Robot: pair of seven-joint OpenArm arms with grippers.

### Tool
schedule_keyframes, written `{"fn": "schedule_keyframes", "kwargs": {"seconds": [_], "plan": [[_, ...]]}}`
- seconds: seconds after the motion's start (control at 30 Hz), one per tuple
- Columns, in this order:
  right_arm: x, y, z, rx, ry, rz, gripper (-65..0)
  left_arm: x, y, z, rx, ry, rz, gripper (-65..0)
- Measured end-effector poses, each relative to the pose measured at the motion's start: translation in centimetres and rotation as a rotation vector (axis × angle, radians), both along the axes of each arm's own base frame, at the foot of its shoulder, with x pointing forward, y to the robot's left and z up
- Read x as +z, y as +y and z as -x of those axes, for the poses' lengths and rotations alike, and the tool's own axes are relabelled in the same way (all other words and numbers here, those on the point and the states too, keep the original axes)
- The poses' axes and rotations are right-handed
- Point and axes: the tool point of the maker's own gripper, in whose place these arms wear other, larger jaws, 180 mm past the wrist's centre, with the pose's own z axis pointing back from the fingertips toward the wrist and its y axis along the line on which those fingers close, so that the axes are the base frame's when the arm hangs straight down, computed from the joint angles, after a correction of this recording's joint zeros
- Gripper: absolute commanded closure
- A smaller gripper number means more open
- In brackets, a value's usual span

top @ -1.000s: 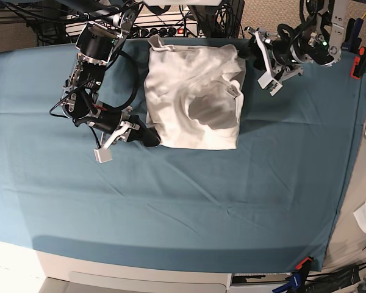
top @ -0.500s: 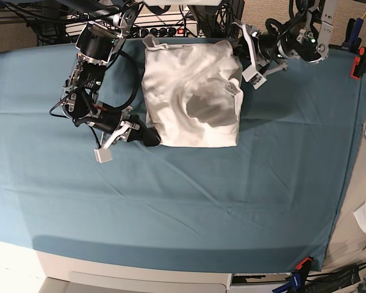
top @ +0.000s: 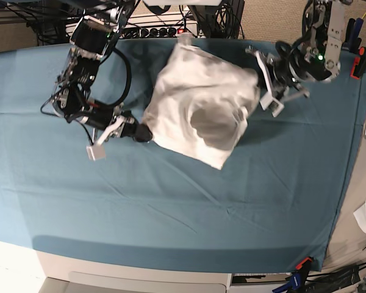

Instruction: Fold the T-shirt properly

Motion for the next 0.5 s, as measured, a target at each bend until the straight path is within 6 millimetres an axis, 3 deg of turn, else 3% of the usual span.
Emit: {"fn": "schedule_keyframes", "kwargs": {"seconds": [0.23,0.5], "plan": [[-1.1,0.0,3.6,-0.015,0.036,-0.027,0.0,-0.4,0.7,-3.5,0.039,-0.027,0.014,0.0],[-0.8,-0.2,8.6,0.012,0.027,0.048,0.0,-0.3,1.7,-7.8,0.081,-0.037,0.036,0.0]]}}
